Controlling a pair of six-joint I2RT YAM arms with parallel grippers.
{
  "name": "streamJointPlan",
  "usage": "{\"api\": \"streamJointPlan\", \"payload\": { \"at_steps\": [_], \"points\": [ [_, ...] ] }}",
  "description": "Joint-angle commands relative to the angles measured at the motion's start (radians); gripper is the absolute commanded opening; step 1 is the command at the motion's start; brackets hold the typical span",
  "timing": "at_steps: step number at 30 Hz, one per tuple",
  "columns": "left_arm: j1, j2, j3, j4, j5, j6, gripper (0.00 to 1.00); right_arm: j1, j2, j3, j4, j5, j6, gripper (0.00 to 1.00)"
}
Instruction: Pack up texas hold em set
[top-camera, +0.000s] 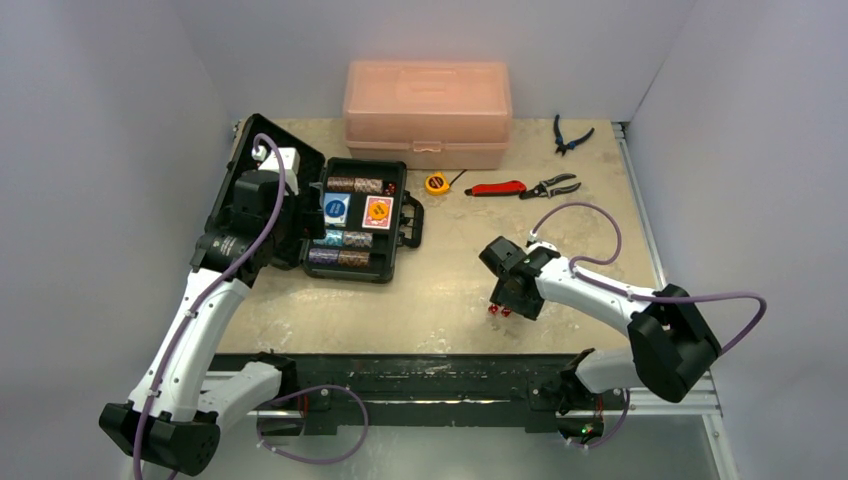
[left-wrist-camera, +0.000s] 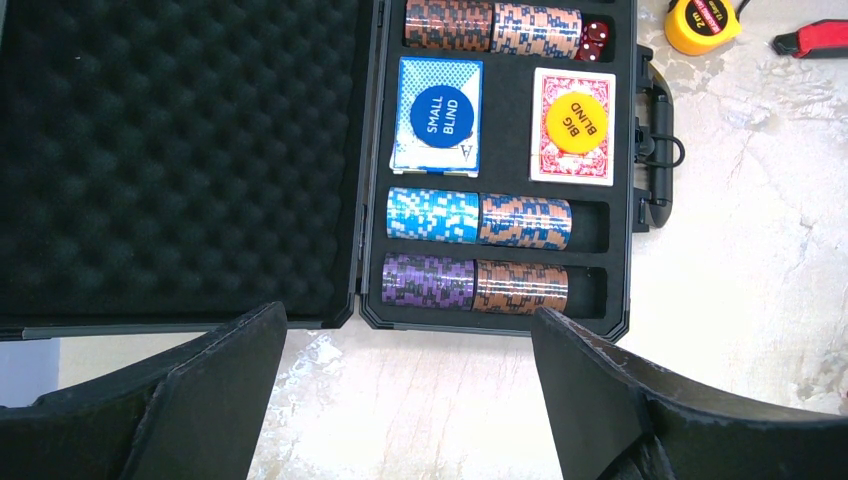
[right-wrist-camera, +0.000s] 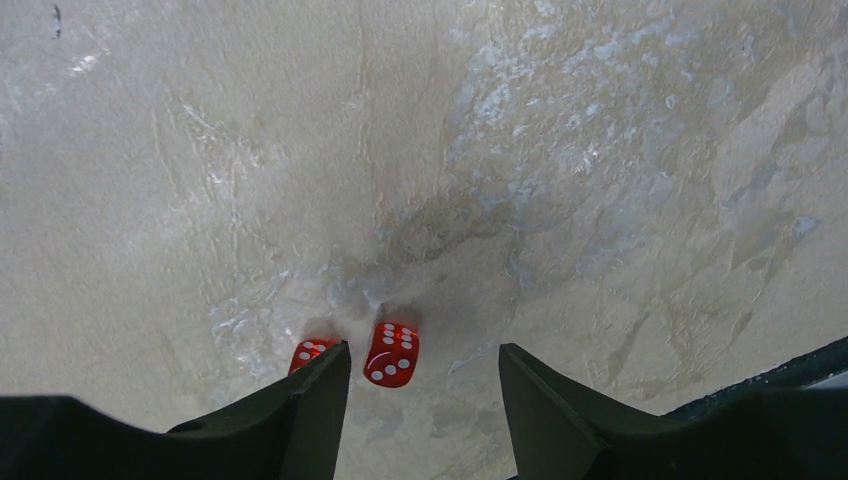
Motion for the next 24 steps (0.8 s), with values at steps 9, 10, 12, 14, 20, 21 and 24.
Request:
{"api": "streamJointPlan", "payload": {
  "at_steps": [9,10,12,14,20,21,24],
  "points": [
    [-0.003,-0.018,0.0,0.03,0.008,0.006,0.92,-0.002,-0.006,-0.046,0.053,-0.001,0.026,0.51],
    [-0.003,-0.018,0.0,0.031,0.008,0.006,0.92,-0.001,-0.008,-0.048,0.055,-0.001,0.026,0.5],
    [-0.003,-0.018,0.0,0.029,0.008,0.006,0.92,-0.001,-0.011,-0.053,0.06,-0.001,0.024,0.49],
    [-0.003,-0.017,0.0,0.03,0.008,0.006,0.92,-0.001,-0.012,-0.055,0.065,0.0,0.024,0.48],
    [-0.002,-0.019,0.0,0.03,0.008,0.006,0.92,-0.001,-0.003,-0.061,0.074,-0.001,0.019,0.45],
    [-0.003,-0.019,0.0,0.03,0.006,0.006,0.92,-0.001,-0.003,-0.061,0.076,-0.001,0.018,0.45],
    [-0.003,-0.019,0.0,0.03,0.006,0.006,0.92,-0.002,-0.003,-0.066,0.081,0.002,0.016,0.41]
  ]
}}
